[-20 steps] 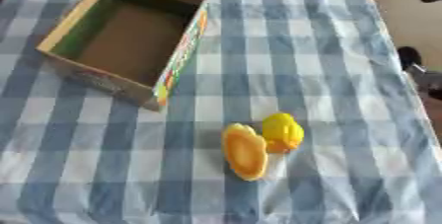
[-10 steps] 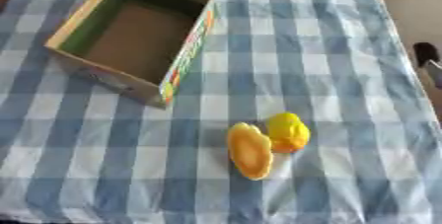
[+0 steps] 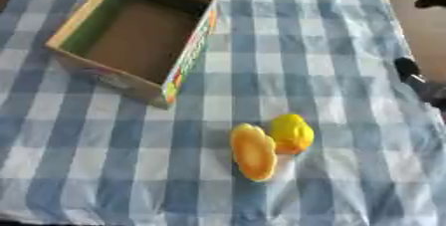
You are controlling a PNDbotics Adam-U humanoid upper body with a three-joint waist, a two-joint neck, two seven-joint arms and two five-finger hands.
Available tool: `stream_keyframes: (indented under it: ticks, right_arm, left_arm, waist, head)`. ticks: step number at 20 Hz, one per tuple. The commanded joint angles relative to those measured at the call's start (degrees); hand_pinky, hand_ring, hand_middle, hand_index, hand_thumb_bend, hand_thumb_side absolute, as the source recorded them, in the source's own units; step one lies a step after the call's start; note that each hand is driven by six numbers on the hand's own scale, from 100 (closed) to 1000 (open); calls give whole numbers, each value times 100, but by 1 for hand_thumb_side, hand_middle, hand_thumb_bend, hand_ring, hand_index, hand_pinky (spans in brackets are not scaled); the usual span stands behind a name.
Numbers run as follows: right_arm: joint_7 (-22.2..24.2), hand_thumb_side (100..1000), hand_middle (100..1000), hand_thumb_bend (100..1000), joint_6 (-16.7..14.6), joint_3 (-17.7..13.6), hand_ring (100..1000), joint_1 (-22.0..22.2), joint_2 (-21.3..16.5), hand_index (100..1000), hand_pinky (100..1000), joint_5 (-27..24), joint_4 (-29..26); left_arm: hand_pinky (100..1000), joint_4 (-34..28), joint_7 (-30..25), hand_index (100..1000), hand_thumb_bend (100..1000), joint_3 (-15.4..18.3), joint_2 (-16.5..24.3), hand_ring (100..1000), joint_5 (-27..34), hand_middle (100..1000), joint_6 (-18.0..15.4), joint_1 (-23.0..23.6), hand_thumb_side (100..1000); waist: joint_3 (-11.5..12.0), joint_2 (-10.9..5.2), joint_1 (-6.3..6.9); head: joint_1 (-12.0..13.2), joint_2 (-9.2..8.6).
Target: Pick up objects on the table and place them in the box.
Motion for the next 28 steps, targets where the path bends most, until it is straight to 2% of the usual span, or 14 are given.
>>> stream_keyframes:
  ticks: [1,4,8,14,22,28]
  right_arm:
    - [353,396,784,194,34,323,959,-120,-245,914,869,15,-92]
    - [620,419,783,183,162,601,964,-187,-201,909,869,-63,-92]
    - [961,426,791,179,346,810,974,-226,-46,911,878,-22,-92]
    - [1568,406,807,185,241,1028,991,-337,50,915,890,-101,-92]
    - [2249,372,817,239,286,1200,998,-507,101,933,904,-188,-44]
    - [2424,379,820,240,301,1266,997,-674,248,940,907,-68,128]
  left_arm:
    - [766,-104,-31,811,258,-6,95,737,23,676,-4,-68,461]
    - [766,-104,-51,811,256,-19,90,737,41,676,-4,-70,462]
    - [766,-104,-72,811,255,-31,82,737,61,675,-6,-75,464]
    - [766,-104,-93,811,254,-42,70,737,85,675,-12,-80,465]
    - [766,-104,-114,811,253,-57,51,736,106,673,-11,-88,469]
    - [766,-104,-127,810,251,-70,29,736,126,671,-15,-98,472]
  waist:
    - [18,-96,-3]
    - [35,-99,-8]
    - [44,-101,-11]
    - [69,-98,-7]
    - [106,-87,-27]
    - [138,-76,-28]
  head:
    - [-49,-42]
    - [-81,-41]
    - [-102,-45]
    - [-131,-61]
    - [-126,-73]
    - [-140,-94]
